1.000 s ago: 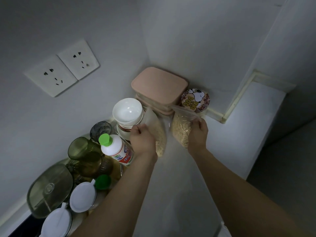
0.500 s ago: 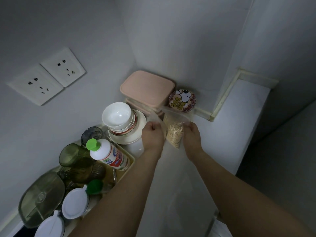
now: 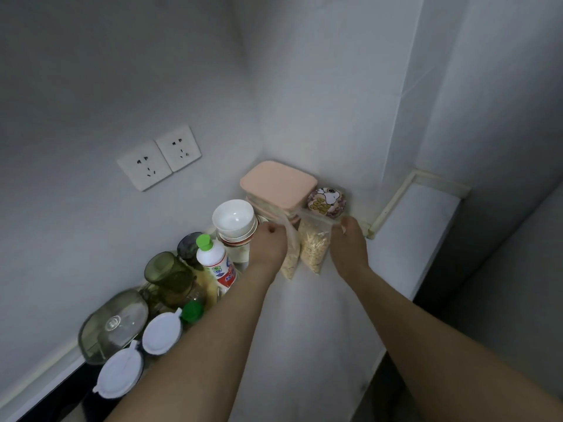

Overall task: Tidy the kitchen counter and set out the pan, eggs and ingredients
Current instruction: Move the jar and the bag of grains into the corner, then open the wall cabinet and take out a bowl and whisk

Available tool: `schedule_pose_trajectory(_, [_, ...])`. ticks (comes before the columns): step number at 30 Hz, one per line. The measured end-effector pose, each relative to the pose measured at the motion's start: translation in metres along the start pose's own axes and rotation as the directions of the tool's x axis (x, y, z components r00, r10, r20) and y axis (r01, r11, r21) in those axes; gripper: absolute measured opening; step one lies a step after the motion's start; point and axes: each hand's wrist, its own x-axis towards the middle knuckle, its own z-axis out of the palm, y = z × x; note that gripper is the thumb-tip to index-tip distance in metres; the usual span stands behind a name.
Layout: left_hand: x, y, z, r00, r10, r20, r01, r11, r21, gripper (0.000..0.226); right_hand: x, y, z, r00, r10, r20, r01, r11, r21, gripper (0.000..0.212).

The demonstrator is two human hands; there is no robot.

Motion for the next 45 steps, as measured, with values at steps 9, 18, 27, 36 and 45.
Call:
schedule_pose_trajectory(9, [-0.075,0.054,-0.075,0.956,0.288,-0.05,-0.279,0.949,0.146,0.027,-0.081,-0.081,-0.031,0.979,-0.203,-0.013,0.203,0.978,-0.043,0.033])
schedule_pose_trajectory(18, [-0.149,0.106,-0.149,0.849,0.527,-0.041,-0.502,0.828,0.25,0.035,-0.168,-0.162,-0.072,0.944,-0.327,-0.041,0.323,0.942,-0.095,0.044])
schedule_pose_trajectory(27, [-0.227,0.189,-0.192,0.658,0.753,-0.023,-0.648,0.581,0.492,0.036,-0.218,-0.238,-0.136,0.865,-0.494,-0.086,0.482,0.867,-0.13,0.044])
schedule_pose_trajectory(36, [-0.292,0.3,-0.206,0.452,0.889,0.076,-0.669,0.282,0.688,0.03,-0.232,-0.333,-0.201,0.754,-0.647,-0.113,0.642,0.762,-0.08,0.045])
schedule_pose_trajectory(45, [-0.325,0.411,-0.257,0.319,0.947,0.04,-0.52,0.139,0.843,0.038,-0.224,-0.434,-0.243,0.572,-0.814,-0.106,0.795,0.581,-0.172,0.047])
